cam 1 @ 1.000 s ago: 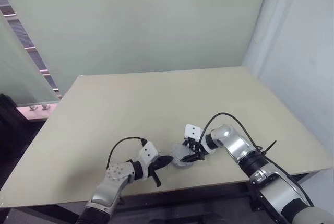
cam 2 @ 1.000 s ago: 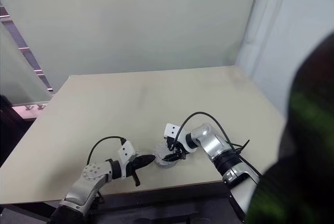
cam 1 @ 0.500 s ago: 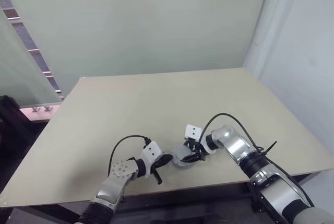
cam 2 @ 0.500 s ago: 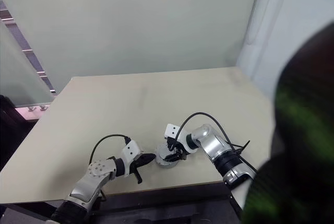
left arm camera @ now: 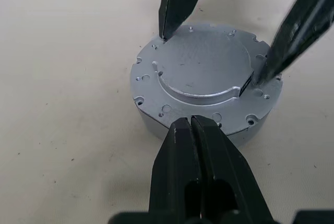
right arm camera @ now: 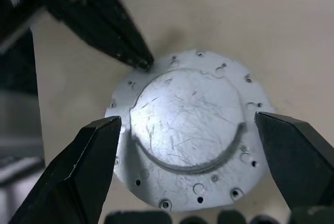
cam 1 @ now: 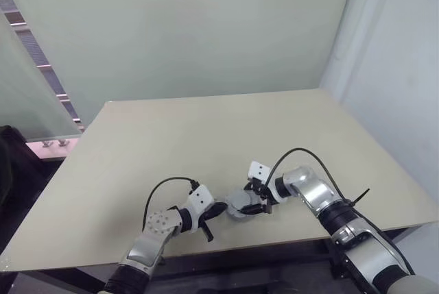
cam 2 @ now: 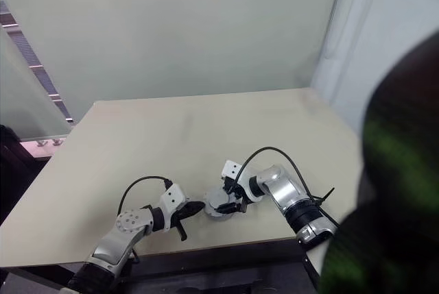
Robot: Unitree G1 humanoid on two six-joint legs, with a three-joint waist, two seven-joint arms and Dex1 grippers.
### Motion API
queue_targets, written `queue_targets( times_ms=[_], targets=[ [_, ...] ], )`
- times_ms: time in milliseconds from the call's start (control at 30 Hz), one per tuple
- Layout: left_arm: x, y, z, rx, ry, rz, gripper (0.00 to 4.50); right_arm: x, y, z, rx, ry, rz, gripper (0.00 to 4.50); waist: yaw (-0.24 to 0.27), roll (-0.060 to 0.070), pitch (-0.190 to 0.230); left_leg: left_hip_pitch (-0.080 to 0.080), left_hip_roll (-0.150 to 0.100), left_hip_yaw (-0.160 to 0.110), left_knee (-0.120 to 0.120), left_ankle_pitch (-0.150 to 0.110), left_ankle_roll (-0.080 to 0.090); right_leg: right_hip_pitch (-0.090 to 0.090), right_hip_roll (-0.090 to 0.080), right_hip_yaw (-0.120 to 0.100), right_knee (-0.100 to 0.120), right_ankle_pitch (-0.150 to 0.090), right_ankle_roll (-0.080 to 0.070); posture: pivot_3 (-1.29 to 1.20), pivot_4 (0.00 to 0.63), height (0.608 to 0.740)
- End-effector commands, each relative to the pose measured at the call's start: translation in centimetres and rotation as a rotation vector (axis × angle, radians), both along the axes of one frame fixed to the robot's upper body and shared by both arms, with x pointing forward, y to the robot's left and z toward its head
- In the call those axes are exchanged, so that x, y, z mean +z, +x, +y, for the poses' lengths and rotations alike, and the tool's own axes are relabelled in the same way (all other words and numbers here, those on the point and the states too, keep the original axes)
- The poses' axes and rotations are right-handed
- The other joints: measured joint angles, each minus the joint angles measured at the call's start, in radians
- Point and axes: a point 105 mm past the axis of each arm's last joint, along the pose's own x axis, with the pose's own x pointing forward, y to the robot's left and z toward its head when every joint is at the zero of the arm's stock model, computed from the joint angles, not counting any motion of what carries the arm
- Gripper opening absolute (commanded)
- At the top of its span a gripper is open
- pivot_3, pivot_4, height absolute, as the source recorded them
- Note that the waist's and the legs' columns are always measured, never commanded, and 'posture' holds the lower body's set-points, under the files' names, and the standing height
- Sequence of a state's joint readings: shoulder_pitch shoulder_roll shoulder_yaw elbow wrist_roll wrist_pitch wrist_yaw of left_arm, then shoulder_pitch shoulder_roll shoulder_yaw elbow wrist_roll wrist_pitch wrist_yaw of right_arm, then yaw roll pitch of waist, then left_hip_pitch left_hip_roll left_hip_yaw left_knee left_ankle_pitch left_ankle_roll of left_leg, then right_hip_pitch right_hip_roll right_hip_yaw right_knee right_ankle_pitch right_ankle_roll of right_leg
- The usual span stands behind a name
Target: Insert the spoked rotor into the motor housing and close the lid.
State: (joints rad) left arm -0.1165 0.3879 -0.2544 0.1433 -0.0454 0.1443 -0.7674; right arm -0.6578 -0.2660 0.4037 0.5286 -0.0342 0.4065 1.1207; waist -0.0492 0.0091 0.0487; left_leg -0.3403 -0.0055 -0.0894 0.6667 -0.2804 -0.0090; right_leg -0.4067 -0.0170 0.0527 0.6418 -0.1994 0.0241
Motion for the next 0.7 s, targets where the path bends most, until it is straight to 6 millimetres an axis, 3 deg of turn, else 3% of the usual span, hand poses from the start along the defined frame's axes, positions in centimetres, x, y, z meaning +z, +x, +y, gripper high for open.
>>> queue_targets(
  times_ms=[33, 200, 433, 700],
  targets=[
    [-1.0, -0.5, -0.6, -0.035, 0.033, 0.04, 0.0, 3.5, 1.7, 0.0, -0.107, 0.155, 0.009, 4.48, 0.0, 0.0, 0.0, 0.0, 0.0, 0.0, 0.0, 0.0, 0.0, 0.0, 0.0, 0.0, 0.0, 0.0, 0.0, 0.0, 0.0, 0.74],
    [-1.0, -0.3, -0.7, -0.041, 0.034, 0.039, 0.0, 4.4, 3.2, -1.4, -0.329, 0.278, 0.157, 4.48, 0.0, 0.0, 0.0, 0.0, -0.001, 0.0, 0.0, 0.0, 0.0, 0.0, 0.0, 0.001, 0.0, 0.0, 0.0, 0.0, 0.0, 0.74],
    [-0.9, -0.1, -0.7, -0.046, 0.033, 0.032, 0.0, 2.0, 3.1, -4.0, -0.65, 0.305, 0.508, 4.48, 0.0, 0.001, 0.0, -0.001, -0.001, 0.0, 0.0, 0.0, 0.0, 0.0, 0.0, 0.002, 0.0, 0.0, 0.0, 0.0, 0.0, 0.74],
    [-0.8, 0.1, -0.7, -0.053, 0.034, 0.024, 0.0, 0.2, 1.9, -4.4, -0.83, 0.349, 0.8, 4.48, 0.0, 0.001, 0.0, -0.001, -0.002, 0.001, 0.0, 0.001, 0.001, 0.0, 0.0, 0.004, 0.0, 0.0, 0.0, 0.0, 0.0, 0.74]
  ],
)
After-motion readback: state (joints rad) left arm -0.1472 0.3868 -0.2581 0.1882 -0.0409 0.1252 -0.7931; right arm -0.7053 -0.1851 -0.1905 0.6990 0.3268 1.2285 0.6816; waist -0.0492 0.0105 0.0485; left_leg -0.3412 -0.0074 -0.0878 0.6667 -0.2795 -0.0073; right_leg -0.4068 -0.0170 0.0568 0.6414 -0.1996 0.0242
